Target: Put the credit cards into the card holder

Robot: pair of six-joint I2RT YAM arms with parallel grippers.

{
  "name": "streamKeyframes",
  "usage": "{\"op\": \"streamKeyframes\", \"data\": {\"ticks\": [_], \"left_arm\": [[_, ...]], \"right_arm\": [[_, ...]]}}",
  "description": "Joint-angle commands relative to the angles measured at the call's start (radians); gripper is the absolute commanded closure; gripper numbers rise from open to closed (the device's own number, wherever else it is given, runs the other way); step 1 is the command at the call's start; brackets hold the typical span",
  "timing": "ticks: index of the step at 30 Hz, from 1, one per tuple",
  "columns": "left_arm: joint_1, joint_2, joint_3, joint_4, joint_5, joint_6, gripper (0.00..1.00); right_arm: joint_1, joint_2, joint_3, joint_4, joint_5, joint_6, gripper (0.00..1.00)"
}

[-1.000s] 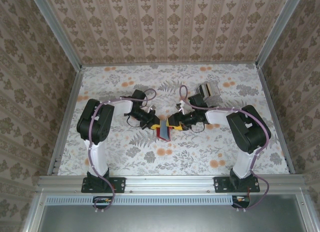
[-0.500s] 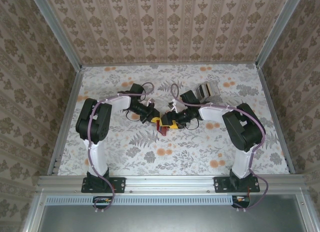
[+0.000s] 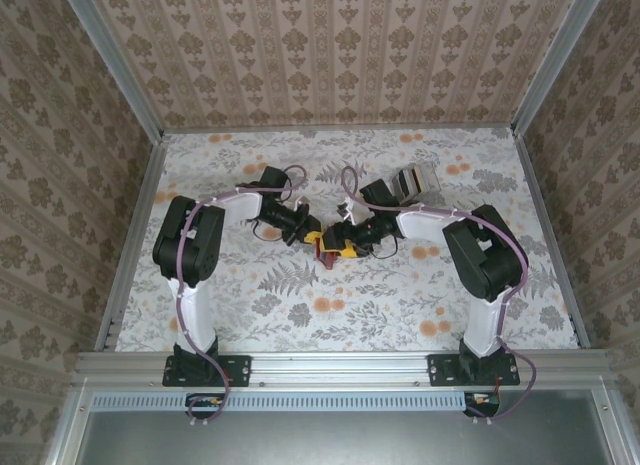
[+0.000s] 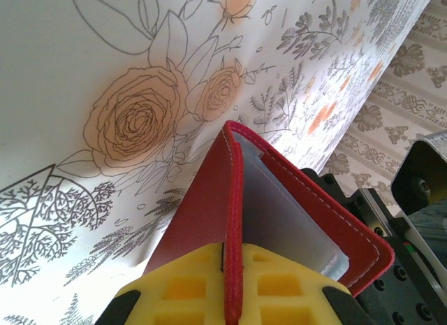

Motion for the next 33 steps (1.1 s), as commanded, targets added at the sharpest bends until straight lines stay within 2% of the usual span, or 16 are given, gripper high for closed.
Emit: {"op": "streamKeyframes", "data": {"ticks": [1, 8, 12, 14, 15, 18, 21, 33], "left_arm": [[-0.002, 0.003, -0.01, 0.033, 0.041, -0.041, 1.0], [-0.004, 0.001, -0.031, 0.046, 0.039, -0.052, 1.0], [-0.003, 0.0, -0.036, 0.026, 0.033, -0.031, 1.0], [0.0, -0.003, -0.039, 0.013, 0.027, -0.018, 1.0], [0.001, -0.006, -0.041, 0.014, 0.026, -0.017, 1.0], [0.001, -0.016, -0.05, 0.014, 0.024, -0.016, 1.0], [0.002, -0.017, -0.054, 0.019, 0.025, -0.019, 1.0], [0.001, -0.034, -0.087, 0.068, 0.034, -0.065, 1.0]], "right_arm": [[0.004, 0.027, 0.032, -0.06, 0.036, -0.013, 0.27], [0.004, 0.031, 0.033, -0.071, 0.059, -0.015, 0.34], [0.001, 0.026, 0.025, -0.063, 0.064, -0.009, 0.48], [-0.004, 0.019, 0.013, -0.05, 0.064, -0.002, 0.5], [-0.005, 0.016, 0.005, -0.037, 0.06, 0.003, 0.48], [-0.007, -0.01, -0.022, 0.015, 0.025, 0.009, 0.34], [-0.007, -0.025, -0.037, 0.059, -0.009, 0.014, 0.28], [0.019, 0.029, 0.028, -0.024, 0.063, -0.007, 0.25]]}}
